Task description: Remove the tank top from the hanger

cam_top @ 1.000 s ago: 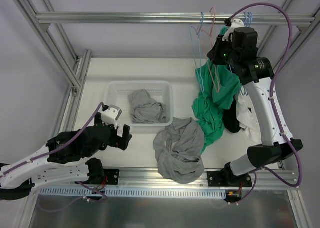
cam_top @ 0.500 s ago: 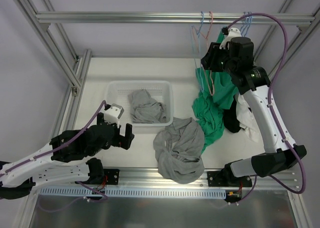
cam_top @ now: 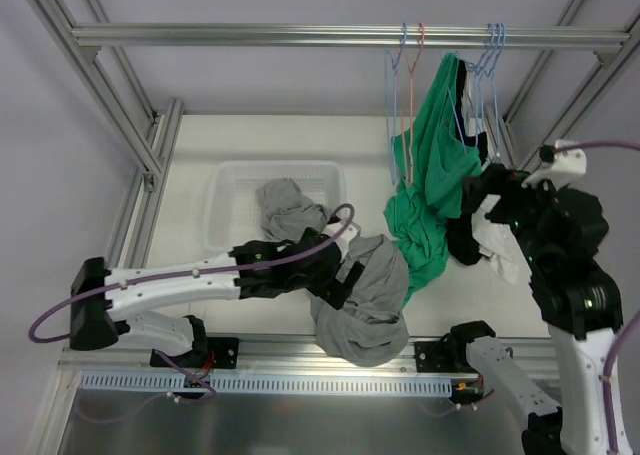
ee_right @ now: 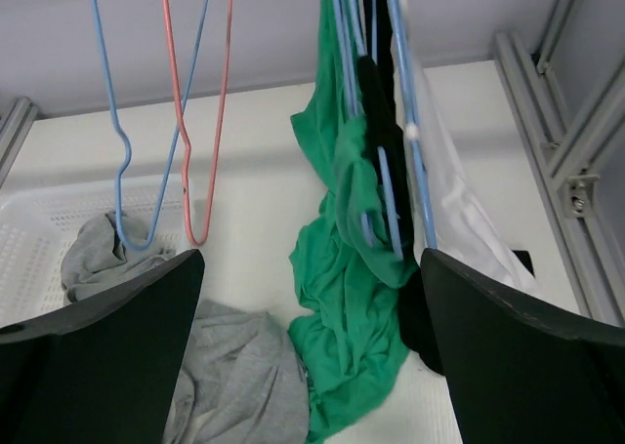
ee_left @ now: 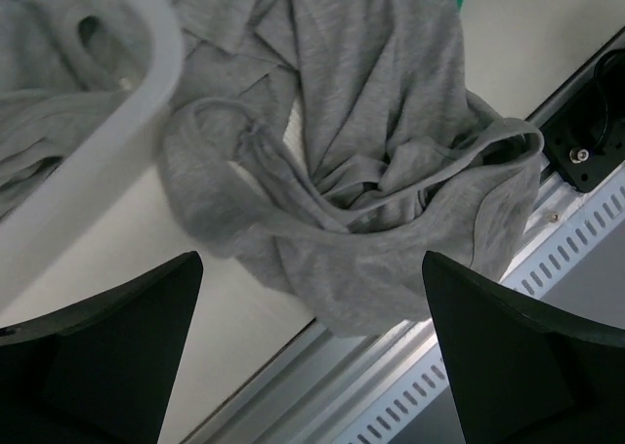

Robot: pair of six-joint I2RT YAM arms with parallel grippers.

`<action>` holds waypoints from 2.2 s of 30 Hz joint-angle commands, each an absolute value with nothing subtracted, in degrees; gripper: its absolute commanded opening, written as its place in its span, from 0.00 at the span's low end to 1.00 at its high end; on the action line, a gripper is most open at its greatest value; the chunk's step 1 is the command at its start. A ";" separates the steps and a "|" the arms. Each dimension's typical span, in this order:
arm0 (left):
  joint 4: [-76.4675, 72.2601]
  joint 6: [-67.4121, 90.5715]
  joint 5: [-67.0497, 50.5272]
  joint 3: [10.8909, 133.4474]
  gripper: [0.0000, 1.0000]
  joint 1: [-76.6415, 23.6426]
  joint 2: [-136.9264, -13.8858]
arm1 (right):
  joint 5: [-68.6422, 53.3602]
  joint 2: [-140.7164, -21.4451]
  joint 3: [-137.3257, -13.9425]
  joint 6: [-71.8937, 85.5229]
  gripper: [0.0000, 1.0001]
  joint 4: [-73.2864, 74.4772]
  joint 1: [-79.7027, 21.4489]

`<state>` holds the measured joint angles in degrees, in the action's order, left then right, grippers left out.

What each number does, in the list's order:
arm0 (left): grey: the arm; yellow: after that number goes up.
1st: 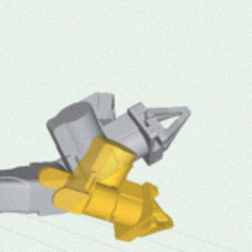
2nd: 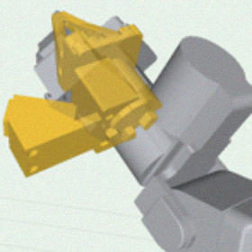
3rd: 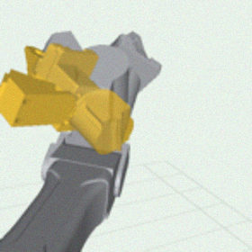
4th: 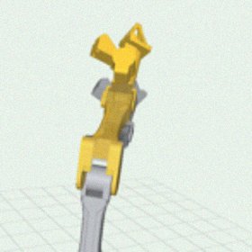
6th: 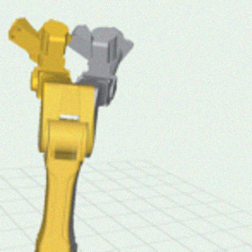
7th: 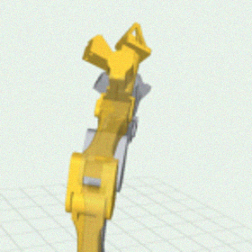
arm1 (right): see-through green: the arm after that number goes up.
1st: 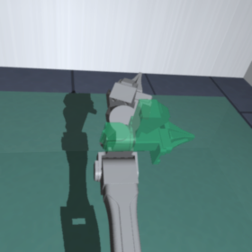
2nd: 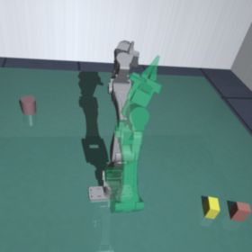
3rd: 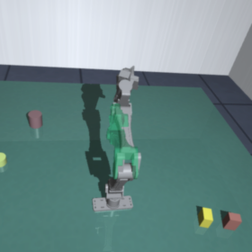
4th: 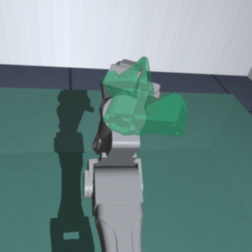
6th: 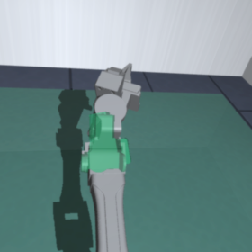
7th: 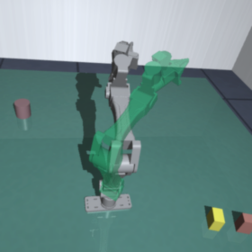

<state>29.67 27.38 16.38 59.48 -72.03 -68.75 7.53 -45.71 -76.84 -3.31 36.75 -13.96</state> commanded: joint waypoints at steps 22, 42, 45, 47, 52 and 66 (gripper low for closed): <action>21.97 27.15 3.77 63.46 0.27 -78.66 -105.56 | -5.18 -26.19 -73.92 -8.88 1.00 49.93 -13.10; 26.71 24.97 28.18 65.27 0.00 -78.66 -56.44 | -3.52 -23.99 -73.56 -8.61 0.99 48.52 -13.18; 31.54 20.50 36.96 72.65 0.00 -78.66 -55.29 | -2.90 -24.08 -73.91 -8.61 1.00 48.52 -13.10; 33.48 18.38 41.29 76.71 0.00 -78.58 -55.46 | -2.81 -24.26 -74.00 -8.53 1.00 48.52 -13.10; 34.54 12.83 42.94 89.90 0.00 -68.44 -60.02 | -4.13 -25.13 -73.74 -7.21 0.99 47.38 -13.18; 36.91 14.06 18.55 102.04 0.00 -42.02 -69.34 | -4.75 -25.84 -73.83 -7.03 1.00 47.02 -13.10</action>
<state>37.17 14.31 24.43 100.53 -43.99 -68.45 -4.16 -24.73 -73.25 -7.55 49.50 -13.34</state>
